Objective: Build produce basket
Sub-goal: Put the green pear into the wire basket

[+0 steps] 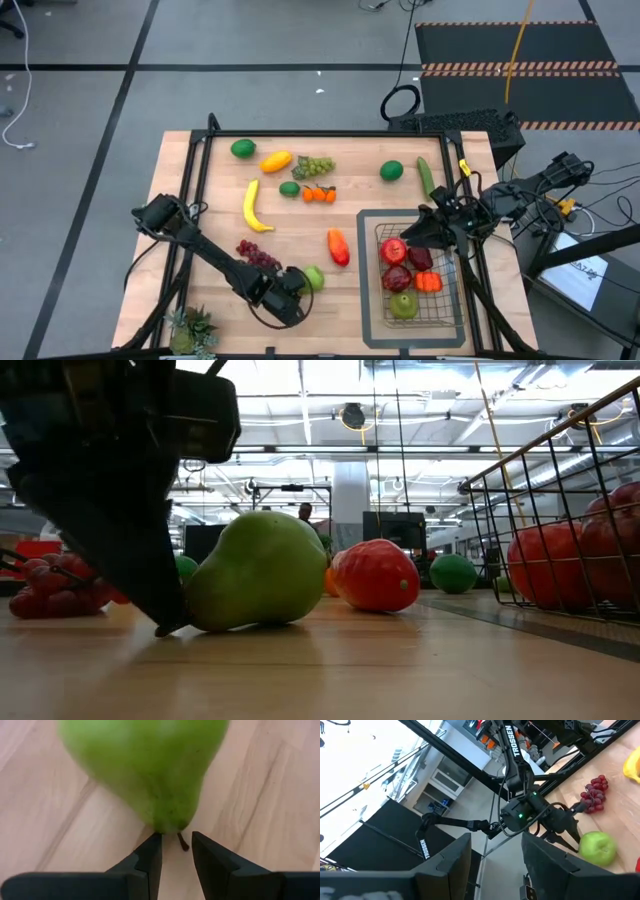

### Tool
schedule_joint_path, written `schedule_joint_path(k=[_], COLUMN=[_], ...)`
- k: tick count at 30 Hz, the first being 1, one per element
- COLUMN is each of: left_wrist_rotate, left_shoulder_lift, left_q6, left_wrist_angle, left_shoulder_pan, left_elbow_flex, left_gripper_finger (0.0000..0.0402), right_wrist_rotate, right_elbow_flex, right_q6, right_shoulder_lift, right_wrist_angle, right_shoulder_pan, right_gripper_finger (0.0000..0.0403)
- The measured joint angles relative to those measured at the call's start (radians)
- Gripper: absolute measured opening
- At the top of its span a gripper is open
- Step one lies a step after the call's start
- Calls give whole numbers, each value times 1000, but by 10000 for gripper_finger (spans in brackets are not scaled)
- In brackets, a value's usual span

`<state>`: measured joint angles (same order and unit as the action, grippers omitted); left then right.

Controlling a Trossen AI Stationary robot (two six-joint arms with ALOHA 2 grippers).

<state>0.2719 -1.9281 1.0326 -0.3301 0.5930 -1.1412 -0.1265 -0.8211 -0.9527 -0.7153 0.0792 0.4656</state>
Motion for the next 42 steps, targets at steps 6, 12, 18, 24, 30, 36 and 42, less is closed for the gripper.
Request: schedule_joint_path(k=[6,12,18,24,30,36,42], left_wrist_rotate=[-17,22,63,93,112,126,101], left_shoulder_lift=[-30,-43,-49,-71,-97,-111,-110], left_q6=[8,64,66,104,130,156,116], left_wrist_angle=[47,66,97,110,127,118,112], left_shoulder_pan=[-1,-3,-10,-25,-37,-43,-69], left_elbow_flex=[-2,-3,-1,-2,-3,-2,-2], left_gripper_finger=[106,116,129,131,127,53,12], right_wrist_rotate=[-2,-4,-4,-3,-3,-3,-7], right_elbow_flex=[0,0,0,0,0,0,0], right_q6=[7,19,19,18,16,11,-4], right_shoulder_lift=[9,8,9,9,9,9,9], right_wrist_angle=[0,1,4,5,4,4,3], right_shoulder_pan=[0,0,0,0,0,0,0], right_gripper_finger=[171,171,171,171,171,171,171])
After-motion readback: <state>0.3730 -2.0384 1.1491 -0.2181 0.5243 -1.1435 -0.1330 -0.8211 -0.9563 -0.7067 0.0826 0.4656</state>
